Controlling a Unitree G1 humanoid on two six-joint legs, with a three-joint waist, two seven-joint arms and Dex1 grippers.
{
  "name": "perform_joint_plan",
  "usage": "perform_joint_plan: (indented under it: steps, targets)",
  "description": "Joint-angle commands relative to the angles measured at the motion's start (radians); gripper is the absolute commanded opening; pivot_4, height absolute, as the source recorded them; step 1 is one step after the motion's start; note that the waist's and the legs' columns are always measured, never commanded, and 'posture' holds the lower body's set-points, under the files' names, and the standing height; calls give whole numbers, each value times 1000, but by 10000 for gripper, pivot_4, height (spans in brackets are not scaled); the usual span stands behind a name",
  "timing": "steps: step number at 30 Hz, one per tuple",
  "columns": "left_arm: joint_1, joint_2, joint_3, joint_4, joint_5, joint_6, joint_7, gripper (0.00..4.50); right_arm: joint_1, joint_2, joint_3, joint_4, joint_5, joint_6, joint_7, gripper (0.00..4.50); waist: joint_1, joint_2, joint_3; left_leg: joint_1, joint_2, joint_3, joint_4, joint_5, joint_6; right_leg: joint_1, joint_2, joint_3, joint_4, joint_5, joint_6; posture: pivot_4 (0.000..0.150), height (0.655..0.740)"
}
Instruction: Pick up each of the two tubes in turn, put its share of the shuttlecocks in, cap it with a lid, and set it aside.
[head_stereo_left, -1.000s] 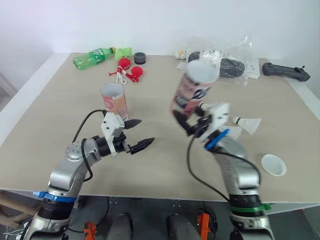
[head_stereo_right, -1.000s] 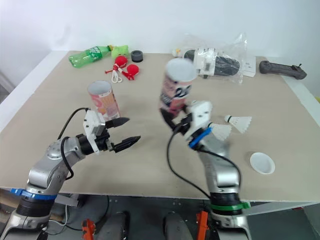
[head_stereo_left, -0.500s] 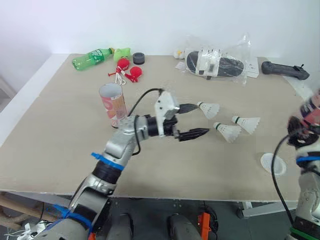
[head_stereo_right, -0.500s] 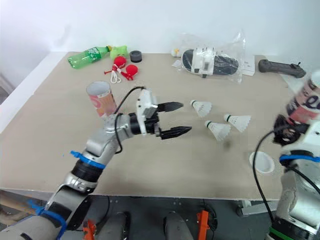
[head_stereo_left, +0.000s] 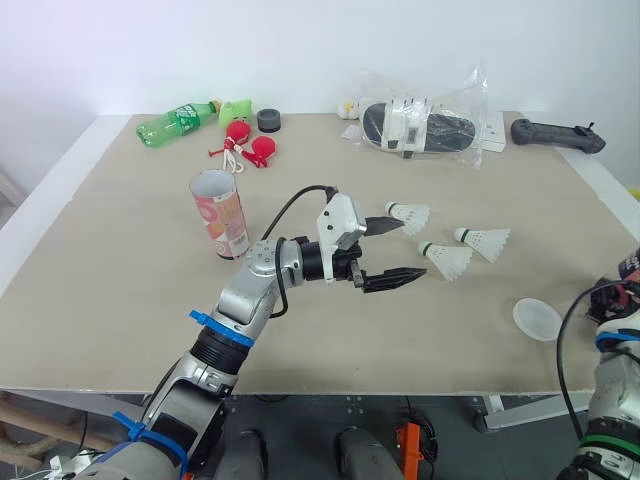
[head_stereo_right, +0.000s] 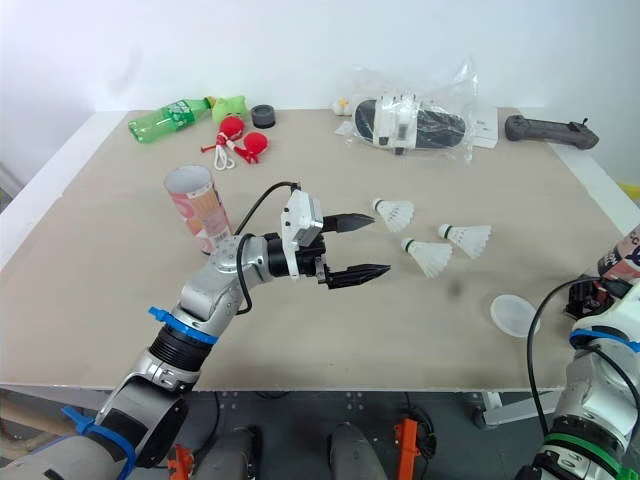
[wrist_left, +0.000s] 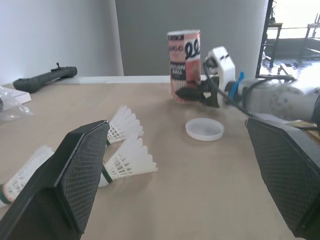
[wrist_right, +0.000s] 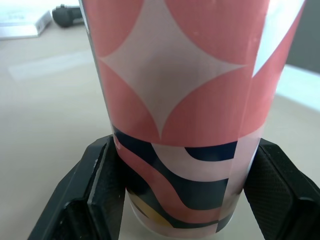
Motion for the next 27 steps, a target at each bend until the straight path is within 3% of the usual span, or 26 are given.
perform_joint_plan:
  steps: [1,11,13,15,27]
  targets:
    - [3,-3,-2,-49,3,6,9,45000,-25,-29,8,40,7,-69,7,30043,0,0,0,0,0,0,0,0,0,0,0,0,0,0,0,1500,7400]
    - [30,0,-14,-89,6,30,10,45000,-17,-29,31,83,15,-113,9,30043,0,0,0,1,0,0,0,0,0,1,0,0,0,0,0,1500,7400]
    - [29,0,-13,-89,6,31,9,45000,-11,-27,35,79,17,-117,6,39737,0,0,0,1,0,0,0,0,0,1,0,0,0,0,0,1500,7400]
    - [27,0,-13,-89,5,32,8,45000,-7,-26,35,74,21,-118,5,44282,0,0,0,1,0,0,0,0,0,1,0,0,0,0,0,1500,7400]
    - [27,-17,-13,-75,-1,31,11,45000,102,17,49,-144,45,-57,-25,44282,0,0,0,1,0,0,0,0,0,2,0,0,0,0,0,1500,7400]
